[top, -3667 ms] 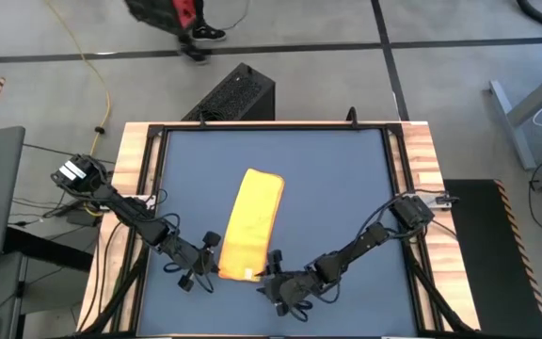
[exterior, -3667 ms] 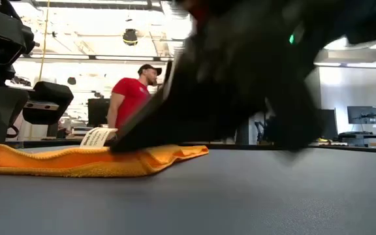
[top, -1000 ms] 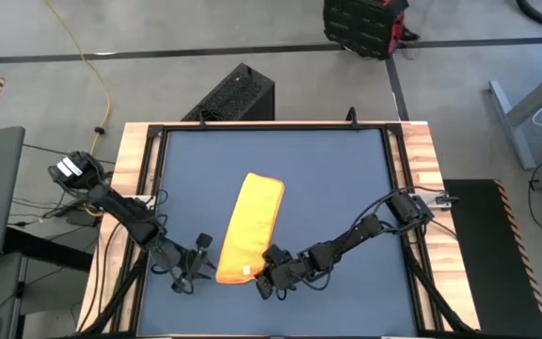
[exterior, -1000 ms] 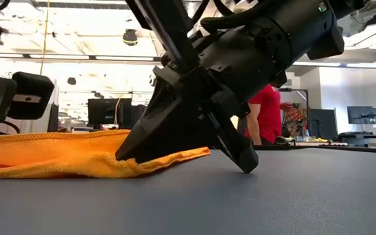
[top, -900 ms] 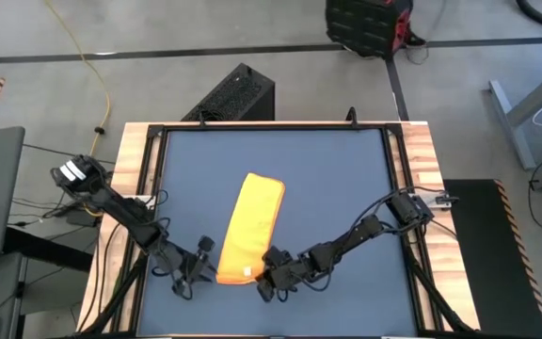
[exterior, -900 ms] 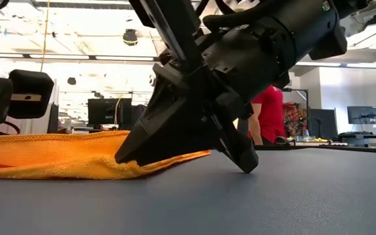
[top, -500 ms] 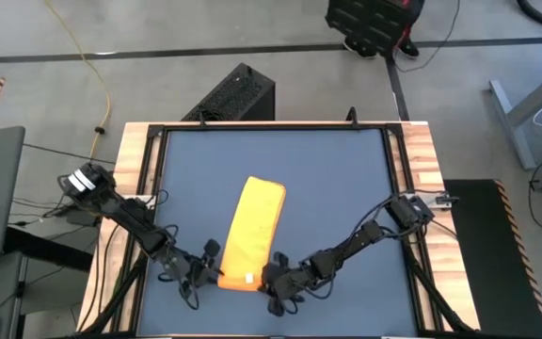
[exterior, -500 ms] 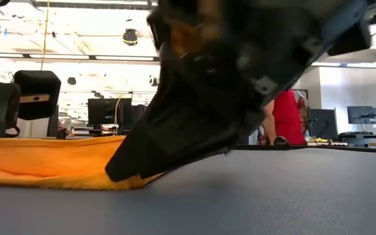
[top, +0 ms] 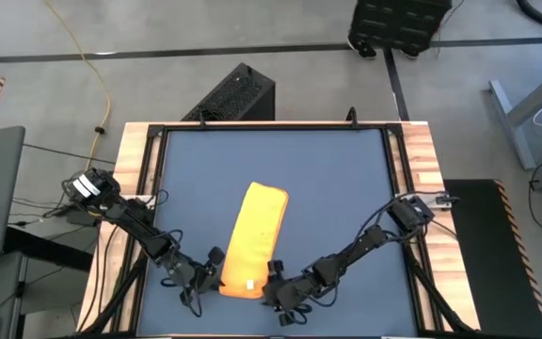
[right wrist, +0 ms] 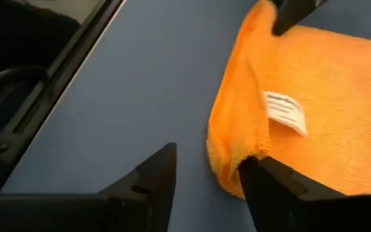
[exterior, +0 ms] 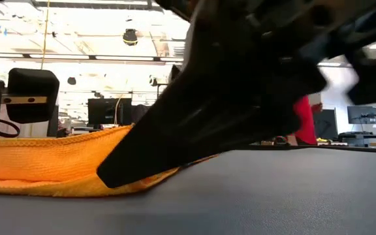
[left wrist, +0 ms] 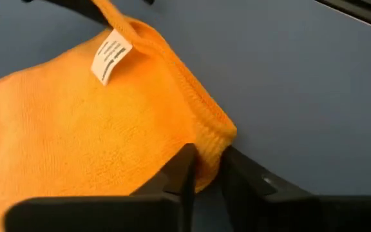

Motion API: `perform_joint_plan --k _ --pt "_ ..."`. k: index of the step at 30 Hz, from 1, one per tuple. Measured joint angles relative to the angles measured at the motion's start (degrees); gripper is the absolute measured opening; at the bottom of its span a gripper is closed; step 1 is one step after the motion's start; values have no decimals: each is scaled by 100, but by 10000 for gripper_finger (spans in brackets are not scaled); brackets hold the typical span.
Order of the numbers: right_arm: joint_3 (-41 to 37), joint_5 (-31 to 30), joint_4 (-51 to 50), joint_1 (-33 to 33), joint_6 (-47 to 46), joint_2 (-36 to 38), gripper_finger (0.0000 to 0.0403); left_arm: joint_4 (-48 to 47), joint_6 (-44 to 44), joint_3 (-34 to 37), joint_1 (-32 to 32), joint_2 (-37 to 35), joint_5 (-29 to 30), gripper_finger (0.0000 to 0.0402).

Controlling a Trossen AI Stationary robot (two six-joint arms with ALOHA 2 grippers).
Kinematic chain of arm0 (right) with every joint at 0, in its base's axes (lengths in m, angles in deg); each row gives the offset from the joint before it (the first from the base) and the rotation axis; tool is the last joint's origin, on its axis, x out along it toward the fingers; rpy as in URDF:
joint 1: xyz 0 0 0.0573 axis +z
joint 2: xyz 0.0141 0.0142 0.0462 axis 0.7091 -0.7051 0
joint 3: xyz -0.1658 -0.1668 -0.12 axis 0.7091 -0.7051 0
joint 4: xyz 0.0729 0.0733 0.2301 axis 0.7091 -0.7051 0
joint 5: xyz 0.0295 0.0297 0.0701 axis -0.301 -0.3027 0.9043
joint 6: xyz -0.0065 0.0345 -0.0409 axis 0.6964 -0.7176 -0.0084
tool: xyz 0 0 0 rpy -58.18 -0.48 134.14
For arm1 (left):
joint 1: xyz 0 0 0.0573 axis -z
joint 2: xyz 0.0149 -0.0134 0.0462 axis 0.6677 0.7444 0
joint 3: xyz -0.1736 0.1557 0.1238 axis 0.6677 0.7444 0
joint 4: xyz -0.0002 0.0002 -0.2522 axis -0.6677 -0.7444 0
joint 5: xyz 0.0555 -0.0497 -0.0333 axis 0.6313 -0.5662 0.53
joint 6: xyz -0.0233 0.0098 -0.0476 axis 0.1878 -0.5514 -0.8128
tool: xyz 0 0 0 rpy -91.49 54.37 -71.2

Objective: Roll towel
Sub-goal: Roll the orange microfiber towel

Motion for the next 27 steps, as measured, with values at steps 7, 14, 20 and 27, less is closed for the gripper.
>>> perform_joint_plan --k 7,14,20,27 --pt "-17 -646 -64 188 382 0 205 -2 -401 2 -20 0 59 3" --pt "-12 -768 428 219 439 -333 189 0 -683 4 -20 -2 58 0" --pt "118 -1225 740 230 425 -628 174 10 -814 7 -22 -2 33 0" --pt "136 -1432 267 204 242 -625 106 71 -927 7 -24 -20 -97 0"
